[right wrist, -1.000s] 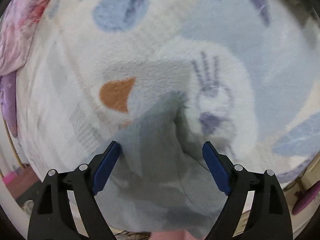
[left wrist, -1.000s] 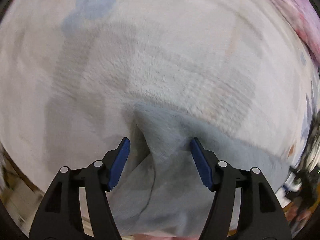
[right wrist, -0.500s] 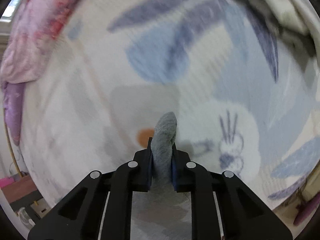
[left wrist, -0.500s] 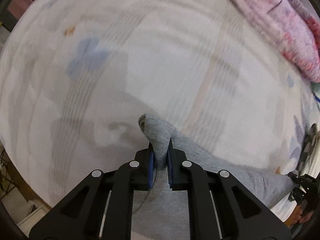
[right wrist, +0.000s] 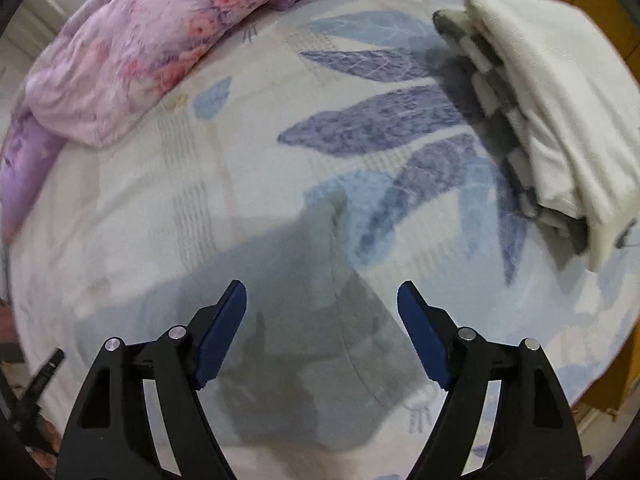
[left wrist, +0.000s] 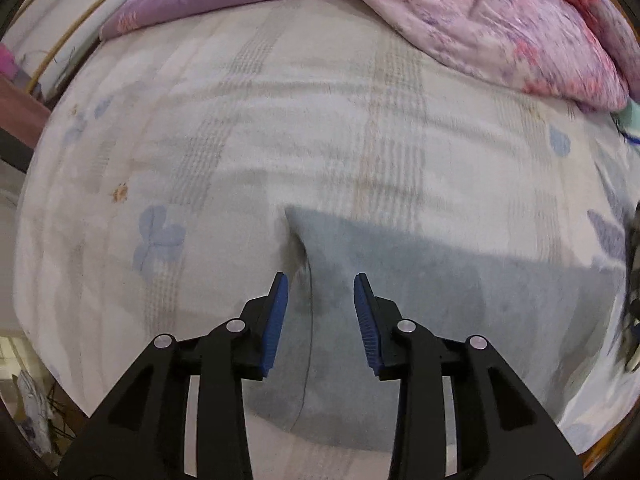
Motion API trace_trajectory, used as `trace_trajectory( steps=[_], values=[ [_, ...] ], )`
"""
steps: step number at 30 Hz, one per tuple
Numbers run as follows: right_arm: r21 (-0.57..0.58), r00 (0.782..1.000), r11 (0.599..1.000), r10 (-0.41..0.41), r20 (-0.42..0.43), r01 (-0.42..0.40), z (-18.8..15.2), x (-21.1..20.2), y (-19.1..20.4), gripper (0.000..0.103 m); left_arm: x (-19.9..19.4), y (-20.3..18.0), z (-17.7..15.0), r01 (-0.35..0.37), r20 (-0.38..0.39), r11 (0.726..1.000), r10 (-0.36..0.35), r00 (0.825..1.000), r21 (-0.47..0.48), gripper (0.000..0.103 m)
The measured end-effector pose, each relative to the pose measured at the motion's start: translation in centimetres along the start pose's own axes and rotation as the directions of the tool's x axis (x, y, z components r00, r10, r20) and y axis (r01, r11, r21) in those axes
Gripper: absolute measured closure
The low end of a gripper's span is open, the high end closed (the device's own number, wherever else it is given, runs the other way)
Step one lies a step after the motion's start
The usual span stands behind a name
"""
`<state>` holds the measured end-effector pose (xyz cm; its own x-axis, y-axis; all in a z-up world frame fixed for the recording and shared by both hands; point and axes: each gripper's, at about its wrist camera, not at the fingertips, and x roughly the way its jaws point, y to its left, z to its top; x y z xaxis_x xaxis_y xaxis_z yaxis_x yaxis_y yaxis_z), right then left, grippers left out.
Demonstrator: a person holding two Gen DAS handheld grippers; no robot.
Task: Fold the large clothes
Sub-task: 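Press the folded edge with the left tool, then withdraw both tools, then sweep both closed tools over the folded grey hoodie to flatten it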
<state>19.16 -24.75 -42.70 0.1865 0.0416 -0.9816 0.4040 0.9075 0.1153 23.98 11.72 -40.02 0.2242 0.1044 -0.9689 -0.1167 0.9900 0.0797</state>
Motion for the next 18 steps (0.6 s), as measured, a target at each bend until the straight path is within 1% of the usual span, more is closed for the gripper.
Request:
trace_trajectory(
  steps=[2,4,5,6,7,8,9,10,11,12,13,14,16,18],
  values=[
    [-0.029,0.998,0.997,0.065,0.016,-0.065,-1.6,-0.3,1.0,0.028,0.5,-0.8,-1.1,0.039,-0.018,0.999,-0.038,0.999,0.022,0.068],
    [-0.077,0.994,0.992,0.101,0.031,-0.098,-2.4,-0.1,2.3,0.029,0.7,-1.8,-2.7,0.038,-0.031,0.998,-0.036,0.999,0.058,0.068],
    [-0.114,0.992,0.987,0.118,0.042,-0.113,-2.8,-0.1,3.1,0.035,0.6,-2.5,-3.4,0.051,-0.028,0.995,-0.048,0.998,0.081,0.068],
    [-0.142,0.989,0.981,0.142,0.045,-0.134,-3.2,-0.4,3.7,0.038,0.6,-3.0,-3.8,0.068,-0.028,0.993,-0.066,0.997,0.094,0.068],
    [-0.178,0.981,0.968,0.188,0.039,-0.179,-3.6,-0.6,4.7,0.042,0.5,-3.5,-4.0,0.085,-0.023,0.991,-0.083,0.996,0.105,0.068],
    [-0.204,0.972,0.953,0.233,0.030,-0.222,-3.9,-0.6,5.6,0.050,0.3,-4.0,-4.1,0.103,-0.016,0.988,-0.101,0.995,0.117,0.068],
    [-0.220,0.964,0.942,0.264,0.018,-0.253,-3.9,-0.3,6.3,0.055,0.0,-4.8,-4.1,0.130,-0.003,0.981,-0.131,0.991,0.141,0.070],
    [-0.235,0.956,0.930,0.293,0.002,-0.284,-3.9,0.0,7.2,0.068,-0.4,-5.4,-3.9,0.152,0.015,0.975,-0.156,0.988,0.160,0.081],
    [-0.248,0.950,0.920,0.311,-0.016,-0.305,-3.8,0.7,8.2,0.085,-0.5,-6.0,-3.6,0.171,0.025,0.970,-0.177,0.984,0.173,0.090],
    [-0.258,0.949,0.915,0.312,-0.036,-0.310,-3.7,1.4,8.9,0.092,-0.3,-6.4,-3.4,0.182,0.027,0.968,-0.189,0.982,0.174,0.092],
    [-0.269,0.952,0.913,0.303,-0.052,-0.305,-3.5,2.3,9.8,0.101,0.0,-6.8,-3.1,0.194,0.032,0.966,-0.202,0.979,0.173,0.095],
    [-0.276,0.953,0.912,0.298,-0.060,-0.303,-3.3,3.4,10.5,0.102,0.5,-7.2,-2.6,0.202,0.036,0.964,-0.211,0.977,0.174,0.099],
    [-0.272,0.953,0.914,0.290,-0.087,-0.302,-3.2,5.2,11.4,0.102,1.4,-7.9,-2.1,0.197,0.041,0.964,-0.208,0.977,0.176,0.099],
    [-0.288,0.960,0.917,0.253,-0.120,-0.278,-3.3,7.9,12.3,0.102,2.9,-8.3,-1.6,0.215,0.042,0.964,-0.224,0.974,0.158,0.101]
  ],
)
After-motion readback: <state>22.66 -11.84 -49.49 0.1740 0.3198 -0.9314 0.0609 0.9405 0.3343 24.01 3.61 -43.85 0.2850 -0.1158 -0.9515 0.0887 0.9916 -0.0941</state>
